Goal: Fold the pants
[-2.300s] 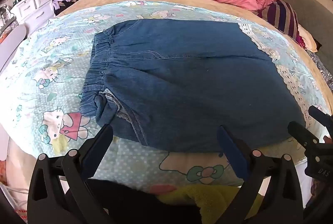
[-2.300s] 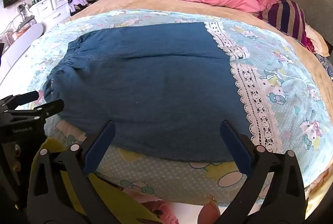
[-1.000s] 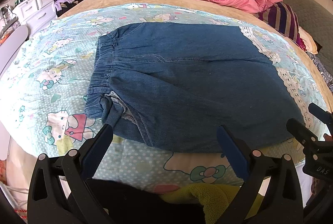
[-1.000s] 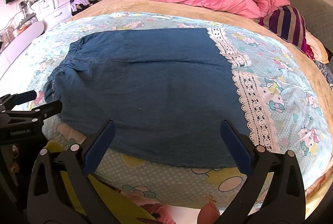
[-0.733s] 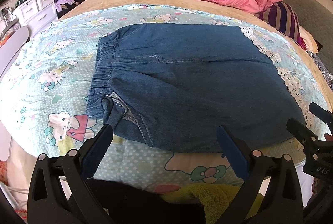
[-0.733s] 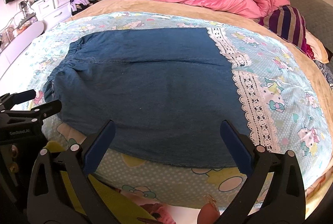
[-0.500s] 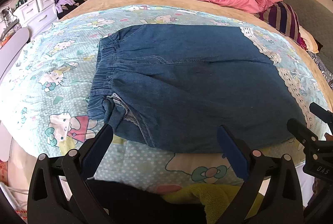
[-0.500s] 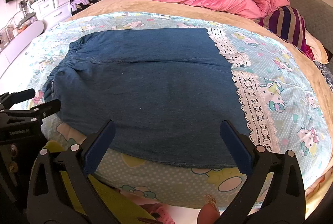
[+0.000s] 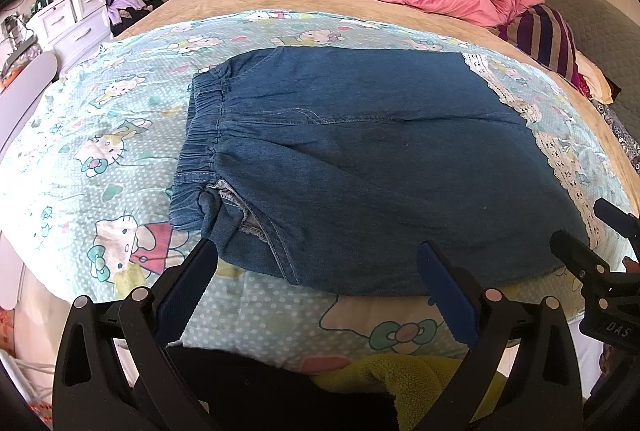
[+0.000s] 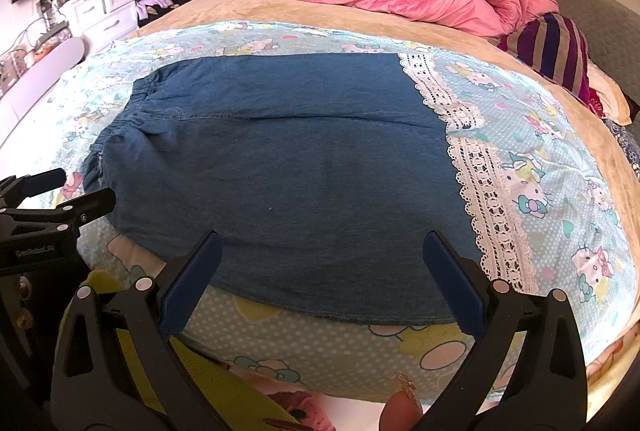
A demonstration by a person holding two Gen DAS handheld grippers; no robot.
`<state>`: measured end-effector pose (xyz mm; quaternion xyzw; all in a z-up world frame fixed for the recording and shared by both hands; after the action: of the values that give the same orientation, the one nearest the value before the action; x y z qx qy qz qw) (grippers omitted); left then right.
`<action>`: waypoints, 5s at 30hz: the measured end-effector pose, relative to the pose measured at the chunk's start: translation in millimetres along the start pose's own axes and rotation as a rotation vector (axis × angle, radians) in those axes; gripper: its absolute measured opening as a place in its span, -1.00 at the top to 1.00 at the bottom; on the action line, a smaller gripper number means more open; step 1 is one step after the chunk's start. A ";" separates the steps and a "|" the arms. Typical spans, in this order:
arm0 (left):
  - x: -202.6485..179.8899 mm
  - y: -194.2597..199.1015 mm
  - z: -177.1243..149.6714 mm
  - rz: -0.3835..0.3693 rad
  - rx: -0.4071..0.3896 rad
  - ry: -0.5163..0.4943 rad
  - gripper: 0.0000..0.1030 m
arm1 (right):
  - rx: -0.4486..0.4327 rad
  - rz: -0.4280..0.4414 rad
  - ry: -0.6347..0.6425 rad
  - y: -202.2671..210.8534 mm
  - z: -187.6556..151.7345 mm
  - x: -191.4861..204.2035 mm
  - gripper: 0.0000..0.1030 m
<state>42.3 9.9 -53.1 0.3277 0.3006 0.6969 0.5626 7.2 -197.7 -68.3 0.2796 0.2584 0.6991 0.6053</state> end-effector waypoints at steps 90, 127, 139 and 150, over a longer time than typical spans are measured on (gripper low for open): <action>115.7 -99.0 144.7 -0.237 -0.146 0.146 0.40 | 0.031 0.456 0.440 -163.8 196.6 82.0 0.93; 116.6 -51.5 10.4 -0.221 0.015 0.052 0.16 | 0.214 0.590 0.460 -53.2 -5.9 120.9 0.90; 115.4 -7.8 26.2 -0.269 -0.046 0.111 0.19 | 0.236 0.637 0.451 -54.8 -16.7 126.6 0.86; 61.3 -51.4 10.4 -0.201 0.014 -0.055 0.19 | 0.150 0.668 0.426 -28.2 7.3 124.4 0.45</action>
<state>71.3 80.1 -80.0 0.3190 0.3212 0.6254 0.6355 18.4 -70.5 -73.1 0.2406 0.3234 0.8787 0.2557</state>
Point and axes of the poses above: each gripper's, at about its wrist camera, not at the fingertips, and y roughly against the way its jaws point, x to its left, z to its top, the point moved 8 cm from there along -y, roughly the way its jaws point, and after that the axes turned 10 degrees about z, right-handed, at the moved point
